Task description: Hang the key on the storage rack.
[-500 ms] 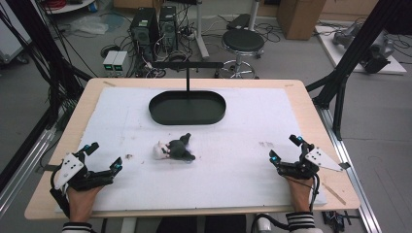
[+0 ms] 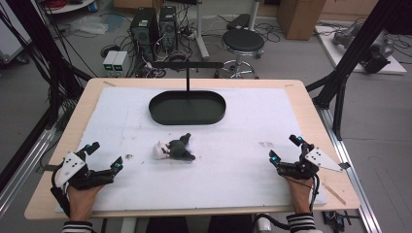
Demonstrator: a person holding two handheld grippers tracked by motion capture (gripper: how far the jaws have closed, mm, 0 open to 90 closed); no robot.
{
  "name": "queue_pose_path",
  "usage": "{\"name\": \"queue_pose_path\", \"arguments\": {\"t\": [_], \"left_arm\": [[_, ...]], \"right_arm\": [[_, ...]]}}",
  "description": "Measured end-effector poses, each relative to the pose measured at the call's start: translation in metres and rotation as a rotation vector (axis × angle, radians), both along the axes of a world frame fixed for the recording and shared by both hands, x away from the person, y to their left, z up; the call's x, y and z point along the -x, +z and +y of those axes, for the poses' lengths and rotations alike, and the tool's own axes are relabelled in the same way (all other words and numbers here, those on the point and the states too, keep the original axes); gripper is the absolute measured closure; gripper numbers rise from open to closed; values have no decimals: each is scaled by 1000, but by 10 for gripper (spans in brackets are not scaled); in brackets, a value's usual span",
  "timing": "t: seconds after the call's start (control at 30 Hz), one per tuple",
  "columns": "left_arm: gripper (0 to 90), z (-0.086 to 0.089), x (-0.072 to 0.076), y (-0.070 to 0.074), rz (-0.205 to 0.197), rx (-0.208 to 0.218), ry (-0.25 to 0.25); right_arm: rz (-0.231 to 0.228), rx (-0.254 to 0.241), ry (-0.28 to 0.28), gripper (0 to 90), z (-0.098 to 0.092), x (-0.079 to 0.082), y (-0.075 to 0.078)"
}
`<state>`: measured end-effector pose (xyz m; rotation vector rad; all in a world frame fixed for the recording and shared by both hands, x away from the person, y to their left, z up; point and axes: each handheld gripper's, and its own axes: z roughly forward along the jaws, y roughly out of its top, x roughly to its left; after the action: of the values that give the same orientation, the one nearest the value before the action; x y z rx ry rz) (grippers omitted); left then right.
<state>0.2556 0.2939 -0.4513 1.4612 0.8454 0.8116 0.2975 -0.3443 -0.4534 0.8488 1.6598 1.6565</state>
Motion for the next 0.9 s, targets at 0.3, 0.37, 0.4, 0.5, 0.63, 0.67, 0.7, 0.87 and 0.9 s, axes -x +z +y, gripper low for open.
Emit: {"name": "queue_pose_path", "arguments": {"t": [0.3, 0.37, 0.4, 0.5, 0.63, 0.67, 0.7, 0.87, 0.9], "left_arm": [[17, -1, -2, 12, 2, 9, -42], [17, -6, -4, 23, -10, -22, -75], [17, -8, -5, 27, -10, -32, -90], [17, -15, -12, 42, -3, -85, -131], [17, -23, -24, 62, 29, -123, -193], [17, -26, -27, 67, 41, -138, -213], [17, -28, -31, 71, 49, -151, -236], [17, -40, -46, 90, 103, -235, -301], [17, -42, -49, 93, 102, -257, -307]], "right_arm": [[6, -4, -3, 3, 0, 0, 0], [6, -3, -2, 3, 0, 0, 0], [6, -3, -2, 3, 0, 0, 0], [-3, -4, -3, 3, -1, -1, 0], [2, -3, -2, 3, -1, 0, 0], [2, -3, -2, 3, -1, 0, 0], [2, -3, -2, 3, -1, 0, 0], [3, -3, -2, 3, -1, 0, 0], [6, -4, -3, 3, 0, 0, 0]]}}
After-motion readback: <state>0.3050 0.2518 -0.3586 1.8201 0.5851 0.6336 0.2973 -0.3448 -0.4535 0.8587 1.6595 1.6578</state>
